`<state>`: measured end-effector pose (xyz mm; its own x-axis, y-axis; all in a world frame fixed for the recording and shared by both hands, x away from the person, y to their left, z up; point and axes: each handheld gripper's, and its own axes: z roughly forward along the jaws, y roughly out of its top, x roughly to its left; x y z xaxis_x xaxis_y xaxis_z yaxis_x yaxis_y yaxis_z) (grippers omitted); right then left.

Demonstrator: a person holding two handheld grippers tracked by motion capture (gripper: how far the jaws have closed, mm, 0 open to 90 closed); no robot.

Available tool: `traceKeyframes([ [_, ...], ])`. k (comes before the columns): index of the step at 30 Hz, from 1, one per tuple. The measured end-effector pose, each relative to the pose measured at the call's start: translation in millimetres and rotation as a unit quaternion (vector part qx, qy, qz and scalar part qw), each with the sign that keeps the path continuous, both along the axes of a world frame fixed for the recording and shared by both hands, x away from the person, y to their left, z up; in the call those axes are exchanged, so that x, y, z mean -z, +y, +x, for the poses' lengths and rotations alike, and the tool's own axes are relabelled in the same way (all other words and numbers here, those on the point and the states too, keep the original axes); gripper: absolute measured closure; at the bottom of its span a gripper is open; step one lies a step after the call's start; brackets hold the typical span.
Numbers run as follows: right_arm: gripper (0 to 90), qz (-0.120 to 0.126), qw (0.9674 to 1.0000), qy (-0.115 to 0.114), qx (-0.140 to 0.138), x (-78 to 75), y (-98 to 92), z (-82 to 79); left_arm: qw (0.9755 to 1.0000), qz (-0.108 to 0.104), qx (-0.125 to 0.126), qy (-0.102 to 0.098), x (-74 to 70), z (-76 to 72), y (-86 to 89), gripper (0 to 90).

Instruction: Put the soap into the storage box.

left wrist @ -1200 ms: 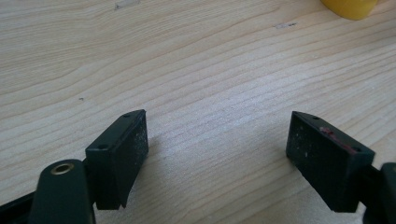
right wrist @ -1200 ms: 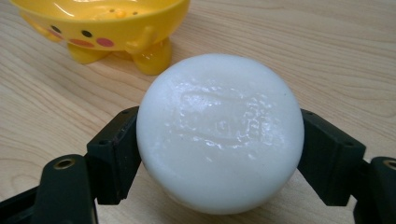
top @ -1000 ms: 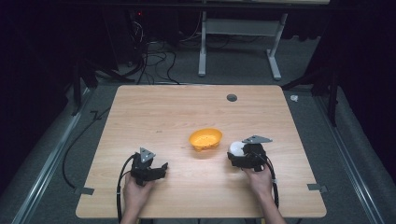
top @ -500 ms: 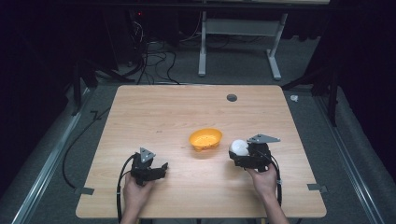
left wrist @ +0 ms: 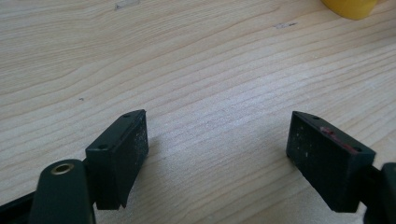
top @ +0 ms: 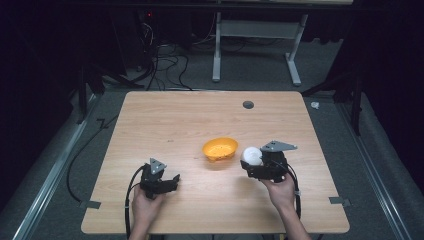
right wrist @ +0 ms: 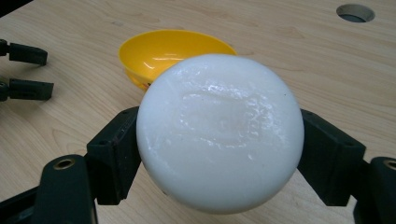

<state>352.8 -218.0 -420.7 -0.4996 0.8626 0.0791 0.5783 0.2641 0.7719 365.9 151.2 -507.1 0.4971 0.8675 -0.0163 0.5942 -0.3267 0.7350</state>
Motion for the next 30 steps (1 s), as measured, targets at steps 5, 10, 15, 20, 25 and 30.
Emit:
traceKeyframes([
  [5,23.5,0.009,0.9999,-0.003,-0.008,-3.8,3.0,0.3,1.0000,0.000,0.000,0.000,0.0,0.0,0.0,21.1],
  [10,23.5,0.013,0.9998,-0.008,-0.014,-7.5,6.4,1.8,1.0000,0.000,0.001,0.000,0.0,0.0,-0.1,21.1],
  [15,23.5,0.013,0.9996,-0.011,-0.023,-12.0,11.8,3.4,1.0000,0.000,0.001,0.000,0.0,0.0,-0.1,21.0],
  [20,23.5,0.018,0.9993,-0.015,-0.029,-17.5,16.0,7.7,1.0000,-0.001,0.001,0.000,0.1,-0.1,-0.2,21.1],
  [25,23.5,0.019,0.9990,-0.016,-0.036,-22.6,21.8,10.7,1.0000,0.000,0.001,0.000,0.0,-0.1,-0.1,21.0],
  [30,23.5,0.017,0.9988,-0.017,-0.044,-24.8,27.3,15.8,1.0000,-0.001,0.002,0.000,0.0,-0.1,-0.1,21.0],
])
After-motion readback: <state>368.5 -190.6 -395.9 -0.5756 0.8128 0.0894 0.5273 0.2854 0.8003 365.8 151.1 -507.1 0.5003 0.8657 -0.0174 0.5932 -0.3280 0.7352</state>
